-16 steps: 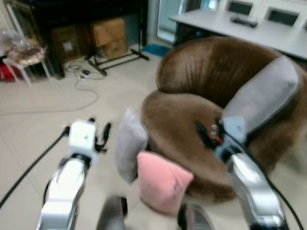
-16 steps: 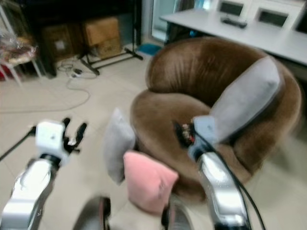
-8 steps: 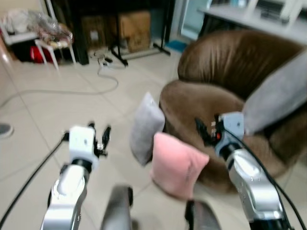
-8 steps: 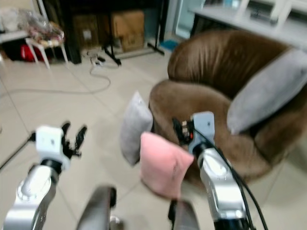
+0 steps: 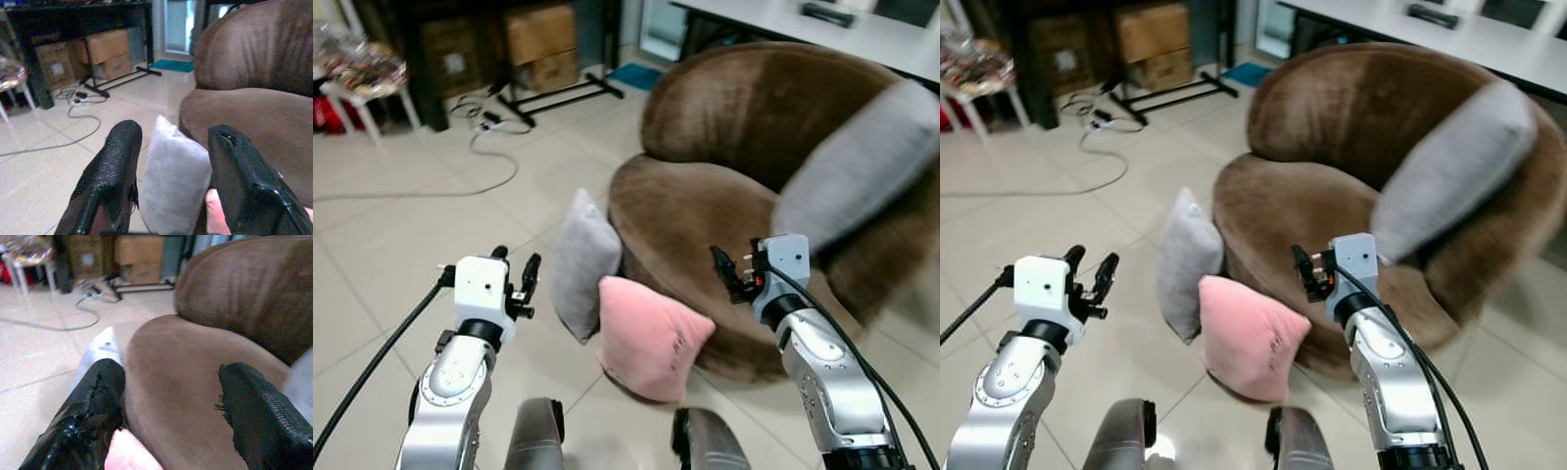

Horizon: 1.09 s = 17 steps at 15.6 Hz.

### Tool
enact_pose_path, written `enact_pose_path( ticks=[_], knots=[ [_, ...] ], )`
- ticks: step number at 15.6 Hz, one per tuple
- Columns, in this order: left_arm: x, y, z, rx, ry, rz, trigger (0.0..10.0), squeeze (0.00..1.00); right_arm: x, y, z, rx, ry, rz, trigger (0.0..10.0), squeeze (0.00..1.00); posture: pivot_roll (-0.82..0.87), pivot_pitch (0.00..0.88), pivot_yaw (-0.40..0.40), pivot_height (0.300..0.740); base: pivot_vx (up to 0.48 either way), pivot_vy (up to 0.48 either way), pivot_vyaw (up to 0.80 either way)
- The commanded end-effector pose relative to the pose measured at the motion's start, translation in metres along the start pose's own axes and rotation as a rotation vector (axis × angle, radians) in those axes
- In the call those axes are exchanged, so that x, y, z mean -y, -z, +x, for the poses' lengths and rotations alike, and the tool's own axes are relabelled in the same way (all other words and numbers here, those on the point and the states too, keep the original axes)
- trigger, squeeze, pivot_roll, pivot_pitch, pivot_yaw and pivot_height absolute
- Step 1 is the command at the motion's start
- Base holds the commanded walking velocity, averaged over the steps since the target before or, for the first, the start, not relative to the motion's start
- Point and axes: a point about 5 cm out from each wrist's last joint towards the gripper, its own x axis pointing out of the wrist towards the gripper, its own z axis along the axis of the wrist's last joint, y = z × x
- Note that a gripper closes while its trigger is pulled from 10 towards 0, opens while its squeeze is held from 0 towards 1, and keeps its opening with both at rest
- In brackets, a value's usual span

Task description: Move the pillow to the sofa from floor

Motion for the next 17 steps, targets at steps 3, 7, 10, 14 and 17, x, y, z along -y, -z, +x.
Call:
enact_pose_path(
  ticks=[3,7,10,14,17],
  knots=[
    [-0.0017,-0.0033,0.0003,0.015,0.003,0.002,10.0,0.0,-0.0029,-0.0067,0.0028,0.031,-0.02,-0.004,10.0,0.0,0.03,0.0,-0.072,0.62,0.359,0.0,-0.27],
    [-0.0021,-0.0034,0.0002,0.019,0.003,0.007,10.0,0.0,-0.0044,-0.0058,0.0035,0.032,-0.027,-0.005,10.0,0.0,0.04,0.0,-0.073,0.62,0.345,0.0,0.0],
    [-0.0014,-0.0022,-0.0011,0.013,0.009,0.016,10.0,0.0,-0.0044,-0.0045,0.0034,0.031,-0.032,-0.002,10.0,0.0,0.04,0.0,-0.077,0.62,0.106,0.0,0.0],
    [-0.0002,-0.0006,-0.0022,0.003,0.035,0.021,10.0,0.0,-0.0026,-0.0023,0.0037,0.019,-0.031,-0.007,10.0,0.0,0.04,0.0,-0.076,0.616,0.0,0.0,0.0],
    [0.006,0.0012,0.0007,-0.009,0.101,0.04,10.0,0.0,-0.0013,-0.0034,0.0034,0.023,-0.035,-0.004,10.0,0.0,0.04,0.0,-0.076,0.586,0.0,0.0,0.0]
  ],
)
